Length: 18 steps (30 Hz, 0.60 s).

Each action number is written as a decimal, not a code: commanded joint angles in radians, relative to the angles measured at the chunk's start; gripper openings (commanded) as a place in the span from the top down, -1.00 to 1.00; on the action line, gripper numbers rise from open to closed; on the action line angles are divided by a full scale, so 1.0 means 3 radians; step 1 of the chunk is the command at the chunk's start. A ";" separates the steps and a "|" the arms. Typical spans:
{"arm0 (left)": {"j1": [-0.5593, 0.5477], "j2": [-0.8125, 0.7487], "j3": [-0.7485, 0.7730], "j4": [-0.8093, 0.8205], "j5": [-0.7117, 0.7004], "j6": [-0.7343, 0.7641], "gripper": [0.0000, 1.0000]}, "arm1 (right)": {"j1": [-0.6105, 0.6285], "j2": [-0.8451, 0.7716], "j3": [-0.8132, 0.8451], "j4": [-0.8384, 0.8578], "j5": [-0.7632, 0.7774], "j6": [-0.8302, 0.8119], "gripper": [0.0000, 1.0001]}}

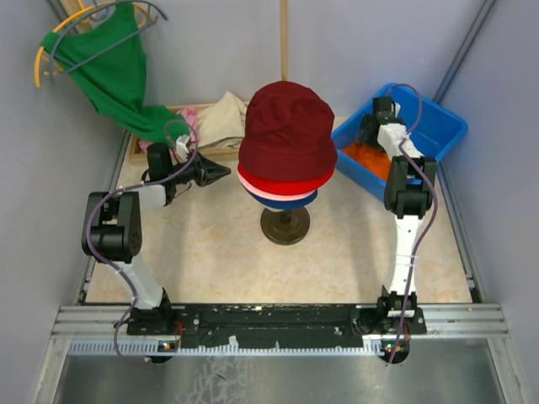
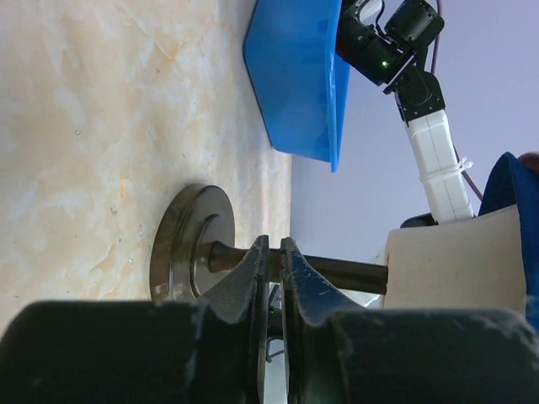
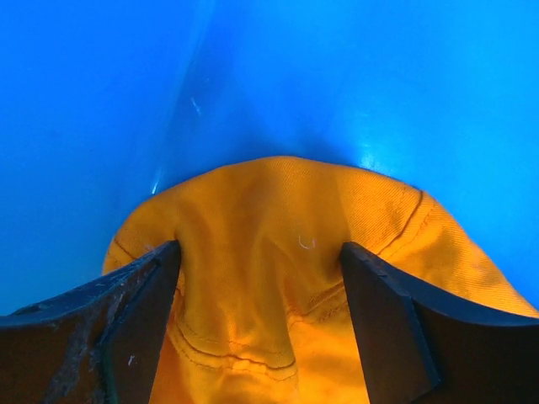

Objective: Stack the hats

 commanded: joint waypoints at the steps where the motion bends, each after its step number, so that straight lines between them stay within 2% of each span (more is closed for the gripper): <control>1: 0.0026 0.0071 0.0128 0.0122 0.0016 -0.0015 0.71 | 0.0031 0.0013 0.0141 0.0015 0.0102 -0.0016 -0.25; 3: 0.0022 0.0080 0.0132 0.0138 0.0019 -0.0022 0.72 | 0.0038 -0.0008 0.0126 -0.0003 0.0128 -0.0004 0.39; 5: 0.0024 0.0067 0.0134 0.0136 0.0024 -0.0025 0.72 | 0.0055 -0.0092 0.0070 0.0006 0.0149 -0.0009 0.74; 7: 0.0025 0.0028 0.0145 0.0089 0.0021 0.0010 0.72 | 0.0070 -0.0296 0.0011 0.0013 0.0188 -0.0036 1.00; 12: 0.0027 -0.0131 0.0243 -0.0167 0.0002 0.0143 0.72 | 0.0079 -0.0856 -0.0019 -0.0131 0.0181 -0.0059 1.00; 18: 0.0026 -0.0465 0.0344 -0.0451 0.0014 0.0201 0.72 | 0.0077 -0.1475 0.0302 -0.0607 0.0084 -0.0061 1.00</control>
